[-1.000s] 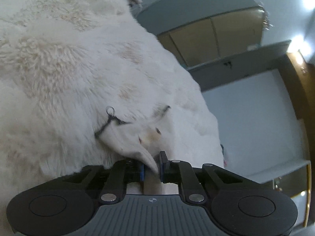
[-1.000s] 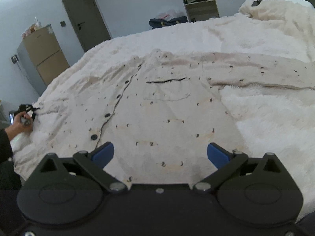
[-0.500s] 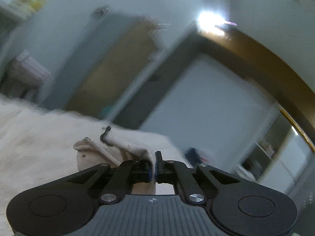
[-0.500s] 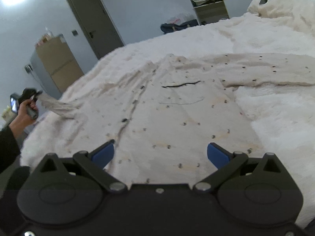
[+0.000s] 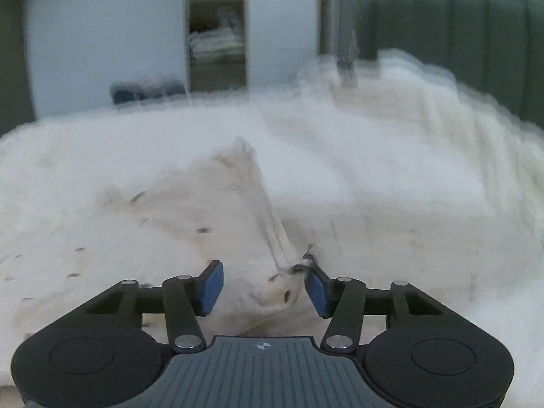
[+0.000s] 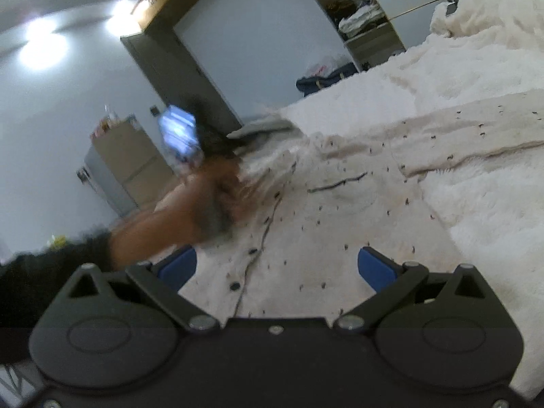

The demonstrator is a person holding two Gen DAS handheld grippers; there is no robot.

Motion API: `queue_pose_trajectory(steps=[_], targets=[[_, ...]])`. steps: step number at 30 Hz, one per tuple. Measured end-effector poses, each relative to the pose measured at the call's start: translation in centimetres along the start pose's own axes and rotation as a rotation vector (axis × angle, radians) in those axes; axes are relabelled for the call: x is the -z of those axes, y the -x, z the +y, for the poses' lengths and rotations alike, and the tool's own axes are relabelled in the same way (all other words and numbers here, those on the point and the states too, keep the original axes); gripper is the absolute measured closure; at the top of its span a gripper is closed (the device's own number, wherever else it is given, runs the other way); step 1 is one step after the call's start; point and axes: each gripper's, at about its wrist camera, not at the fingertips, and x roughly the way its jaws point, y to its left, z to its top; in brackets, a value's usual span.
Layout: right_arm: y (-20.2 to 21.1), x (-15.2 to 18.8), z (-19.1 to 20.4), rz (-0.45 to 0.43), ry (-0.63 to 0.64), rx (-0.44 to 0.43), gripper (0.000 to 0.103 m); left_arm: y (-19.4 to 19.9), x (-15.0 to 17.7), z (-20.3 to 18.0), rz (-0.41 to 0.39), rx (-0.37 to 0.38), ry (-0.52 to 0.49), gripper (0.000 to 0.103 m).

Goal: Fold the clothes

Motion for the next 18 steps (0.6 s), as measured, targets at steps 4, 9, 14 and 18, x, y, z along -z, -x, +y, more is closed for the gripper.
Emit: queue_pose_trajectory(steps=[4, 9, 14, 18], targets=[[1.3, -0.6, -1.5, -0.066, -0.104, -0.037, 0.001, 2.7, 1.5, 0.2, -0.022, 0.052, 0.019, 0.047], [1.9, -1.2, -4.6, -0.132, -0.290, -0.081, 0.000, 8.4, 1.6, 3.3, -0.090, 0.065, 0.005, 0.032], [1.5, -1.3, -5.2, -0.148, -0.290, -0.060, 0.000, 12.6, 4.0, 7.7, -0.117, 0.007, 0.080, 0.023], [0.4, -1.3, -5.0, -0.115, -0.274, -0.030, 0.000, 16.5, 7.1, 11.0, -0.102, -0.053, 0.220, 0.017]])
